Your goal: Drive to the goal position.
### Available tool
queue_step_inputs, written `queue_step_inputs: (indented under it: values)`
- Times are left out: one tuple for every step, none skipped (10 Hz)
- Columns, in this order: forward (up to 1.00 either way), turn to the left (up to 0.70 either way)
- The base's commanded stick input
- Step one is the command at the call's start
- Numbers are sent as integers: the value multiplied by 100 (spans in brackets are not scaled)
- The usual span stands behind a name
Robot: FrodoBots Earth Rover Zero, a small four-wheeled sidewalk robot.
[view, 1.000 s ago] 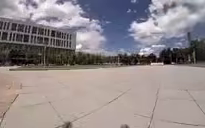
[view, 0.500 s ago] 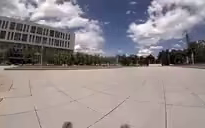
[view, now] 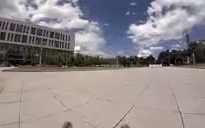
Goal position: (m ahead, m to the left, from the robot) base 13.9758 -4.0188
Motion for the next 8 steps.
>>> queue_step_inputs:
  values:
    - [70, 0]
    - [70, 0]
    - [70, 0]
    - [70, 0]
    - [70, 0]
    - [70, 0]
    - [70, 0]
    - [70, 0]
